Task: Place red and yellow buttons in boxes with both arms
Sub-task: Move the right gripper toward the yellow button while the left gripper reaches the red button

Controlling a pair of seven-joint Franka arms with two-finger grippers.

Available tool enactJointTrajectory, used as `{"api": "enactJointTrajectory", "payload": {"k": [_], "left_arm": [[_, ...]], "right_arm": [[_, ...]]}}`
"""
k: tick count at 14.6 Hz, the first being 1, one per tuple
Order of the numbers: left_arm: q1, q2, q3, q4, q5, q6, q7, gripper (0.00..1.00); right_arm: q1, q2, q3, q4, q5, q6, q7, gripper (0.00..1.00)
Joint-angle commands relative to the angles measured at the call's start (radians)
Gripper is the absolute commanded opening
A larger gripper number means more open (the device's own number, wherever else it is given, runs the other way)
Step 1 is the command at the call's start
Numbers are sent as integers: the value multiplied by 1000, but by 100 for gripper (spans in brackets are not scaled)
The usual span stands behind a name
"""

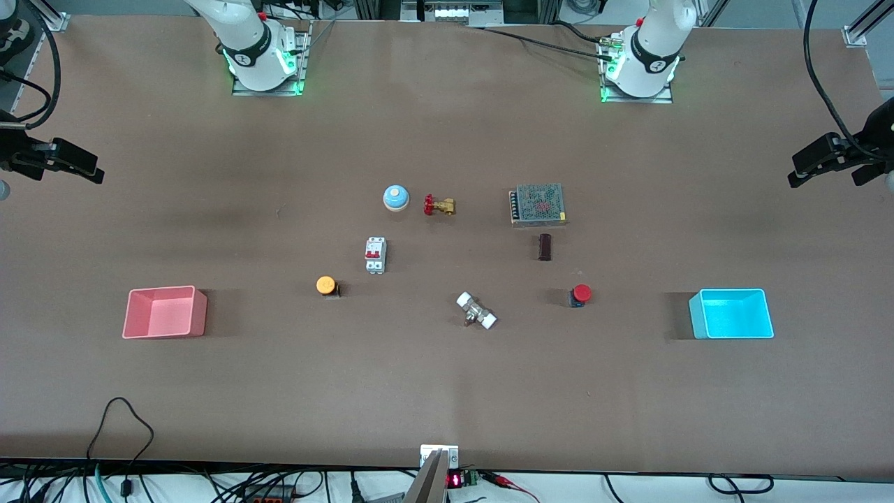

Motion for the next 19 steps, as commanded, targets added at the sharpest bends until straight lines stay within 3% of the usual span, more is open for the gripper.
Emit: {"api": "enactJointTrajectory", "payload": {"k": [1, 7, 13, 19], "left_arm": [[-3, -11, -1, -5, -18, -11, -12, 100], [-13, 31, -3, 0, -20, -11, -12, 100], [-52, 228, -18, 75, -83, 3, -81, 100], [-166, 375, -22, 61, -89, 228, -273, 100]], "right_arm": [[-15, -27, 15, -19, -3, -4, -18, 100], [3, 31, 18, -17, -1, 23, -16, 100], [98, 178, 18, -14, 2, 141, 1, 100], [281, 343, 18, -9, 29, 325, 197, 100]]}}
